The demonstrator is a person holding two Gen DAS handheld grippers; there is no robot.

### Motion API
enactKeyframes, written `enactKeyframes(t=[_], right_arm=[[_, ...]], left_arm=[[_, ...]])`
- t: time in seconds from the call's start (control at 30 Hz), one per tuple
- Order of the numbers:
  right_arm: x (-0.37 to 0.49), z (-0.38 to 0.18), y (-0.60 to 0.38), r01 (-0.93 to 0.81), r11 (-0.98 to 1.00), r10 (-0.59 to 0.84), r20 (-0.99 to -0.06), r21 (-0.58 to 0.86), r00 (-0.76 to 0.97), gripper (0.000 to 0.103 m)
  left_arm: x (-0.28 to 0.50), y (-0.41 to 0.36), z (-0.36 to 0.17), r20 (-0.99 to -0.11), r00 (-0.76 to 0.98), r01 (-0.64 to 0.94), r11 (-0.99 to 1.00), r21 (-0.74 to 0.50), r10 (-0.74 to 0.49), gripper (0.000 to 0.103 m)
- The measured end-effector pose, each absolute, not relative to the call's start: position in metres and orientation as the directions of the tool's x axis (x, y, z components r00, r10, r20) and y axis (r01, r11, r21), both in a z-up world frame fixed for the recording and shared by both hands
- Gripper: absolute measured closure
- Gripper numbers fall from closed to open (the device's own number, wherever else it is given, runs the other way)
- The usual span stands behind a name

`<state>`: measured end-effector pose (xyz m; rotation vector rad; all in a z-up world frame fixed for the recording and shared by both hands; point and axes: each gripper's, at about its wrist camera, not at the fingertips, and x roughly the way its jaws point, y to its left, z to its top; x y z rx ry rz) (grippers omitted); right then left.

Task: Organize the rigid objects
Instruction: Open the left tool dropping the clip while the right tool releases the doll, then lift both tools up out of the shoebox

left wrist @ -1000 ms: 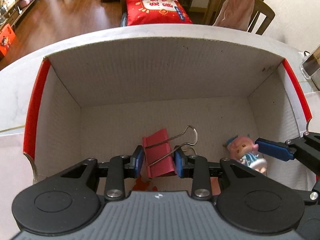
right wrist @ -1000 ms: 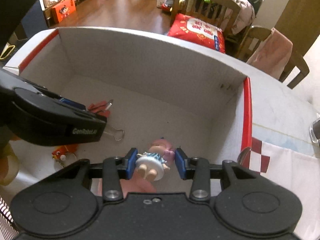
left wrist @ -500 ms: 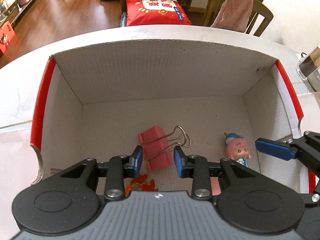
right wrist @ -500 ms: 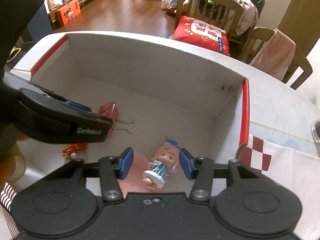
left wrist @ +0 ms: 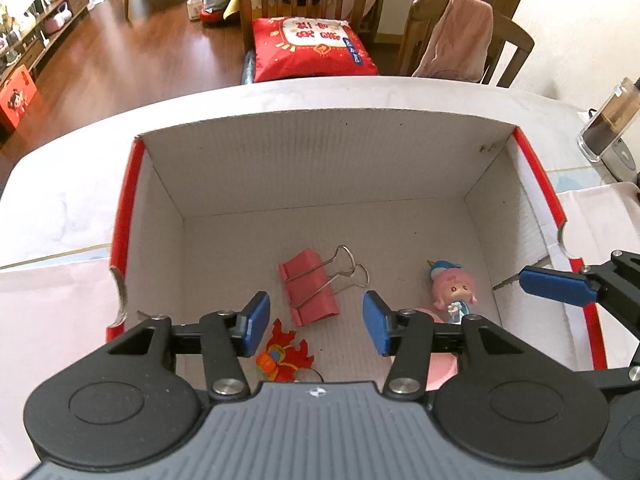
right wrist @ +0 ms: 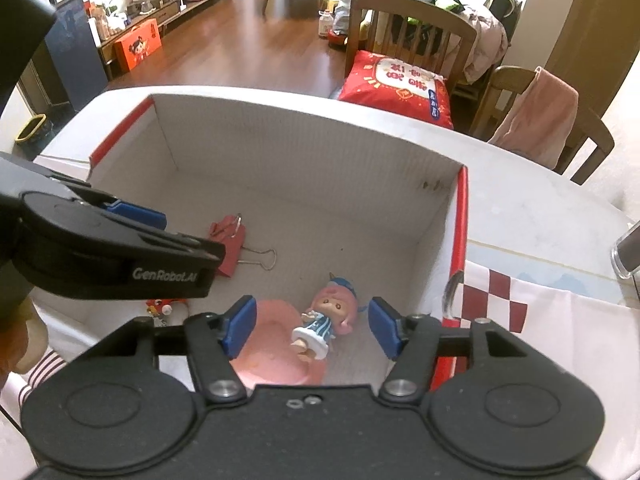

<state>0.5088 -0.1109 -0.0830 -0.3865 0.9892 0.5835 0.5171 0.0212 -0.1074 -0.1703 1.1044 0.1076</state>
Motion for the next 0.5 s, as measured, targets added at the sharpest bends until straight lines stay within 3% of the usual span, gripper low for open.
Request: enactKeyframes(t=[0.23,0.37,0.5], right_arm=[[0.499,-0.07,-0.123,-0.619,0.784,0.309,-0.846,-0.031,0.434,0.037],[0.491,-0.059,-0.13,-0.623,0.782,0.337,-0.829,-0.017,0.447,0.026],[0.482,-0.05,-0.136,-0.631,0.776,0.36,-0.816,-0.009,0.453,0.024]], left_arm=[[0.495,0.018,-0.089,-0.875,0.484,-0.184,0.98,-0.071,0.028,0.053],[0.481,0.017,-0.076,-0.861,0.507,-0.191,0.979,-0.07,0.037,0.053],[0.467,0.014,-0.065,-0.85,0.524,-0.195,0.978,-0.069,0.045,0.05]])
